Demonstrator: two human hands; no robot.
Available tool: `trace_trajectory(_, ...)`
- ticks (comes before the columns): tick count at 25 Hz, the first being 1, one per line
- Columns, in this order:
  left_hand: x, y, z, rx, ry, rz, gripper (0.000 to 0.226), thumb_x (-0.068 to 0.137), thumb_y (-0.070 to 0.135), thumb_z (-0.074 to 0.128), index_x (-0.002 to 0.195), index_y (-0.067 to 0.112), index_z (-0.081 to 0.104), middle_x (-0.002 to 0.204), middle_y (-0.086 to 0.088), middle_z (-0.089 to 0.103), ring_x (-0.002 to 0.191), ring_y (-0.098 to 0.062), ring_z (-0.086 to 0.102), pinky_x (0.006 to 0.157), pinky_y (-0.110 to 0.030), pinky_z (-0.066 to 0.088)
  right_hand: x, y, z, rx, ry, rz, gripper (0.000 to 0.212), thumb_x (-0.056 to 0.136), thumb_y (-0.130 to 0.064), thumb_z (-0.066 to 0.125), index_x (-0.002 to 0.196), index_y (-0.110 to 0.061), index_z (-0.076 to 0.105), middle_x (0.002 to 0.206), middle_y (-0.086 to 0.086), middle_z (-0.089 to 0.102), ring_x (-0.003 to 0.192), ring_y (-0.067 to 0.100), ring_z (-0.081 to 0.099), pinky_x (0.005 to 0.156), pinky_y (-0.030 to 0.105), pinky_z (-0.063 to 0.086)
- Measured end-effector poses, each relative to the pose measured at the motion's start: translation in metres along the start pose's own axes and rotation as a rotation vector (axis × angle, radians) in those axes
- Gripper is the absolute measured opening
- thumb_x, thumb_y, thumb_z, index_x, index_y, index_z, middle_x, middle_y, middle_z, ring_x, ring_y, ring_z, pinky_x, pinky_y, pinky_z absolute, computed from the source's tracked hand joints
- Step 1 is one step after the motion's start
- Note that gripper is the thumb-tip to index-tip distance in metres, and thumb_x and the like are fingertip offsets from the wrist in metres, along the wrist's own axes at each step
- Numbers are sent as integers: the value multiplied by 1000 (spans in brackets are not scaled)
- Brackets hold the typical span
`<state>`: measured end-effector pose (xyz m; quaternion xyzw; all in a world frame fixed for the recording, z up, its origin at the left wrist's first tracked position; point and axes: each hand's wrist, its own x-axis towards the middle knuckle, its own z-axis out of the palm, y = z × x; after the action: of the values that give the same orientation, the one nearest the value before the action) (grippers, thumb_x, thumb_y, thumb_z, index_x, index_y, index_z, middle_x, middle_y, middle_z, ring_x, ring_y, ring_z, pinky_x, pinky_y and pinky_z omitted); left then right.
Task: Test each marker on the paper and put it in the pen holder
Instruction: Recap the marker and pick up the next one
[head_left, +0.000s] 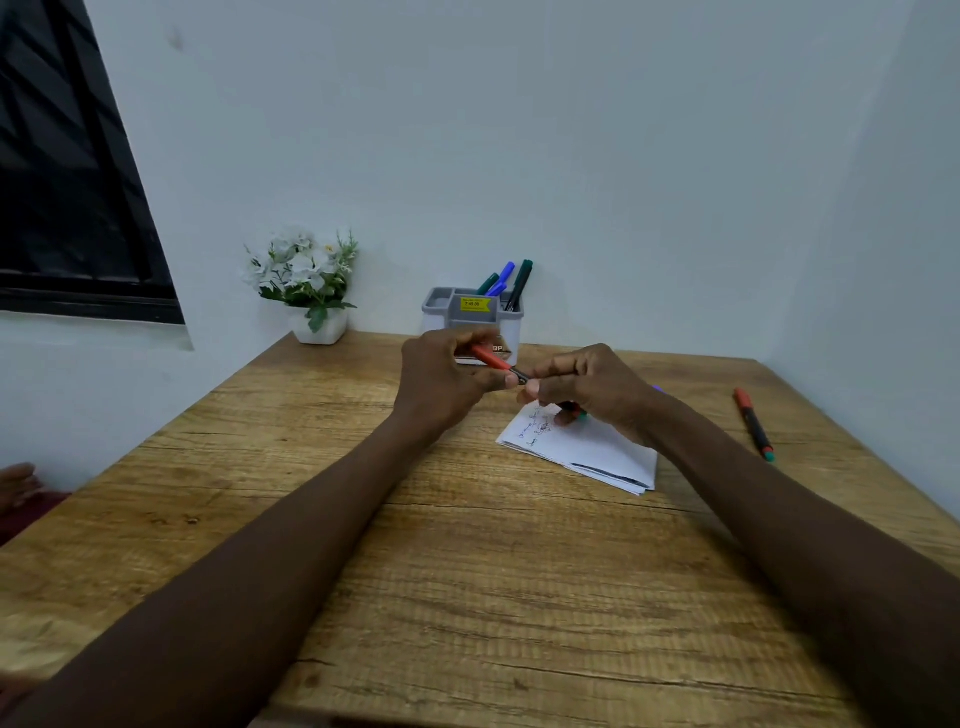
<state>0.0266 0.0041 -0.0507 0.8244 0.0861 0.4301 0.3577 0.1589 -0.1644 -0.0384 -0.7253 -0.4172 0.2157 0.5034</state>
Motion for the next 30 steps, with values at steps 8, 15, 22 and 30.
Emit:
trace_trajectory(8, -3, -2, 2, 75, -219, -89, 31, 81, 28, 84, 112, 23, 78, 97, 13, 76, 84, 7, 68, 82, -23, 60, 6, -3, -8, -3, 132, -125, 29, 98, -7, 69, 124, -10, 58, 102, 7, 81, 100, 21, 77, 85, 35, 58)
trace_trajectory(15, -3, -8, 8, 199, -554, -75, 46, 83, 33, 81, 127, 22, 71, 128, 6, 70, 113, -5, 61, 99, -25, 50, 36, -14, -3, -49, 334, -220, 73, 95, -9, 72, 151, -26, 29, 96, 15, 78, 88, 27, 78, 90, 49, 63)
trace_trajectory(22, -2, -13, 7, 198, -580, -44, 37, 86, 33, 78, 121, 23, 75, 124, 8, 72, 115, -2, 64, 104, -28, 50, 88, -39, 21, -90, 538, -373, 86, 88, -7, 77, 155, -29, 27, 89, 5, 75, 85, 20, 77, 83, 43, 65)
trace_trajectory(30, 2, -19, 2, 218, -583, -71, 36, 88, 31, 76, 122, 22, 74, 129, 5, 70, 121, -8, 62, 105, -27, 48, 143, -55, 38, -23, 685, -386, 80, 88, -3, 77, 150, -23, 31, 81, -7, 67, 74, 15, 74, 80, 38, 65)
